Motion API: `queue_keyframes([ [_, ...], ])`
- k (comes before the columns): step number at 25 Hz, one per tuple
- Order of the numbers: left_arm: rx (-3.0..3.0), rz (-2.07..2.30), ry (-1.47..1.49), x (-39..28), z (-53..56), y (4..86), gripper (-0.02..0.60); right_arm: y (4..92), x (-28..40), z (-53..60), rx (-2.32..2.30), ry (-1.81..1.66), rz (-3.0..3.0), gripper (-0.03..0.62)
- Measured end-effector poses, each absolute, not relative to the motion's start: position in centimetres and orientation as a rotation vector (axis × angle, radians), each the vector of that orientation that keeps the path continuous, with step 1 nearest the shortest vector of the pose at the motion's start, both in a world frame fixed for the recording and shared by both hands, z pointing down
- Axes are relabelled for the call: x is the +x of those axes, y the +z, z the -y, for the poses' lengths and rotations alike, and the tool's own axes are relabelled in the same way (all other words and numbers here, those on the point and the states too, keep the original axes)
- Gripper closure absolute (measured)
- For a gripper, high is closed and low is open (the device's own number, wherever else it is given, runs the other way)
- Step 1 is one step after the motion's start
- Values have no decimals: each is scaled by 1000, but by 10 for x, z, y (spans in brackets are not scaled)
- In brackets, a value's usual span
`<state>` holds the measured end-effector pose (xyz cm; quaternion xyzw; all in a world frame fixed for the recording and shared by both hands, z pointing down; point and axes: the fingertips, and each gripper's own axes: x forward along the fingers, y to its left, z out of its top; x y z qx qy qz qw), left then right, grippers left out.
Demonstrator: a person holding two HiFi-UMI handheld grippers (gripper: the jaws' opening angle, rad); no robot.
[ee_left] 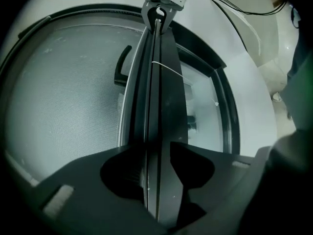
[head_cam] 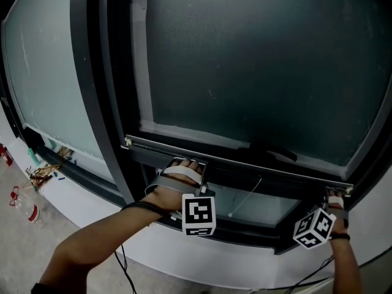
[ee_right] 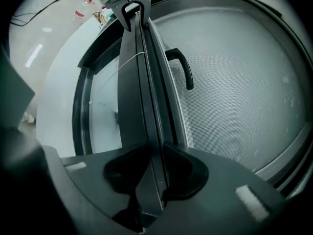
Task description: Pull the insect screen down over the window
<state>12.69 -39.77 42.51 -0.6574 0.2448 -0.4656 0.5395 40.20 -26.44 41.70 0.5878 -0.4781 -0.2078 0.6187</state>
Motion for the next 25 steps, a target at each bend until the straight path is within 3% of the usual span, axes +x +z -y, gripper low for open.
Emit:
queue_keyframes([
  [10,-1599,-532,-1102,122,388,417,419,413,398,256,1280,-471,1090,514],
  [14,-1597,-545,-1088,122,386,403,445,402,400,254,1288,-466,1085,454],
  [16,-1604,-529,-1121,121,385,400,439,394,400,256,1309,-466,1093,542],
  [25,-1588,-545,-1116,123,387,410,431,402,401,256,1337,-483,1082,546],
])
